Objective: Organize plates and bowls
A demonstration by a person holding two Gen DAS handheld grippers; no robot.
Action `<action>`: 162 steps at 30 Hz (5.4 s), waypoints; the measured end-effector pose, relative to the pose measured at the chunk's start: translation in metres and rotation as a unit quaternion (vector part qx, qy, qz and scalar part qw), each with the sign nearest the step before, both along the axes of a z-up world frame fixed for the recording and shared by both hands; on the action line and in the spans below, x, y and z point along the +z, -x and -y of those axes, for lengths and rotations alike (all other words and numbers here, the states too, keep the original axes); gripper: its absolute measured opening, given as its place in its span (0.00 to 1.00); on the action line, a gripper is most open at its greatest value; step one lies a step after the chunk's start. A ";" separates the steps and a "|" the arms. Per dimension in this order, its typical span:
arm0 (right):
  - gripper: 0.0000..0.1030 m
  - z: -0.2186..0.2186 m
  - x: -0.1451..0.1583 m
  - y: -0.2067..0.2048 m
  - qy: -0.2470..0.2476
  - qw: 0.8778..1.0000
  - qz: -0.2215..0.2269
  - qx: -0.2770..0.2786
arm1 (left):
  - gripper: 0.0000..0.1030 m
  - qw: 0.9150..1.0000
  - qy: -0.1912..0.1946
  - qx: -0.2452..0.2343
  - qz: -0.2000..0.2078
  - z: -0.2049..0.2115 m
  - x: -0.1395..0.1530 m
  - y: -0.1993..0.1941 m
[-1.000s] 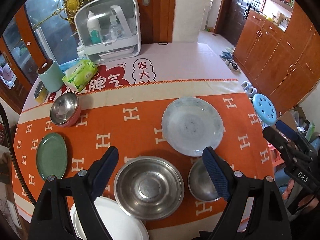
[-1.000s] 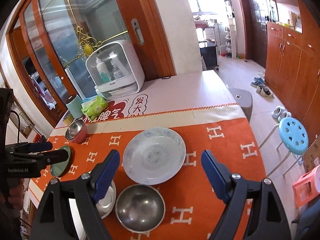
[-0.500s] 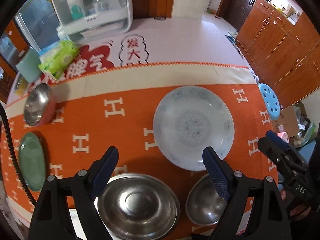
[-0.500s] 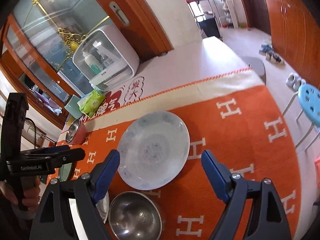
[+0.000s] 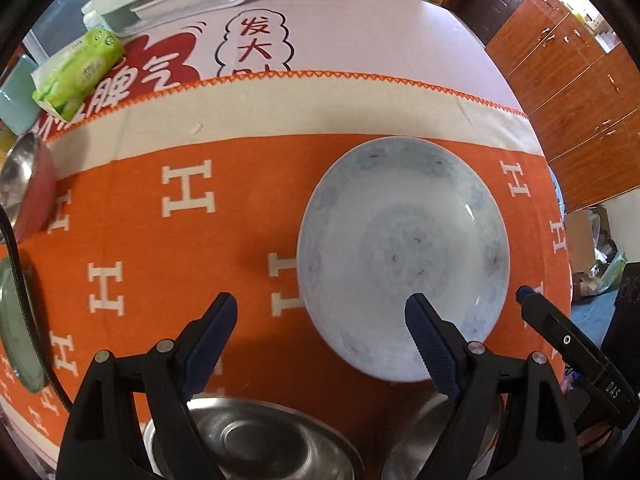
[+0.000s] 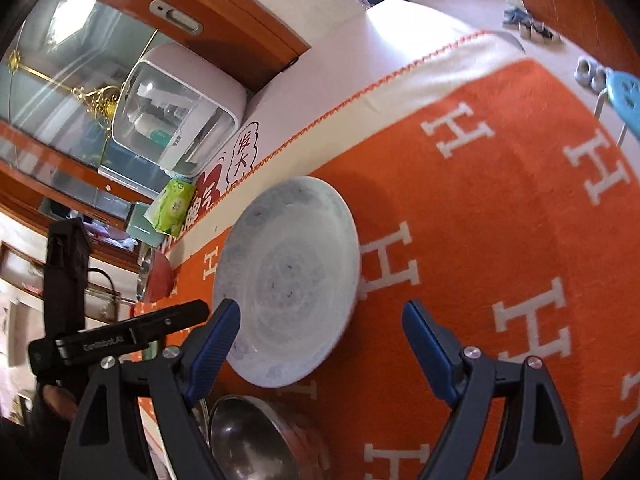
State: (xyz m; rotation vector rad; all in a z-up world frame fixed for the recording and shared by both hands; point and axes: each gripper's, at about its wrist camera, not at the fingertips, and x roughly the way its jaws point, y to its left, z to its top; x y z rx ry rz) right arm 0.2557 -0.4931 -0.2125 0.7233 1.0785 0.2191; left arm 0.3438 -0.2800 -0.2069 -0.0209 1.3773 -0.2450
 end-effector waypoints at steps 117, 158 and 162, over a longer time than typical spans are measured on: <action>0.14 -0.019 0.105 0.110 -0.016 0.987 0.152 0.040 | 0.35 0.983 0.111 0.022 0.143 -0.030 0.119 0.166; 0.15 -0.210 0.106 0.210 0.000 0.990 0.101 0.098 | 0.35 0.990 0.074 0.036 0.111 -0.221 0.110 0.294; 0.15 -0.226 0.098 0.221 -0.001 0.992 0.092 0.083 | 0.35 0.993 0.067 0.020 0.098 -0.235 0.102 0.298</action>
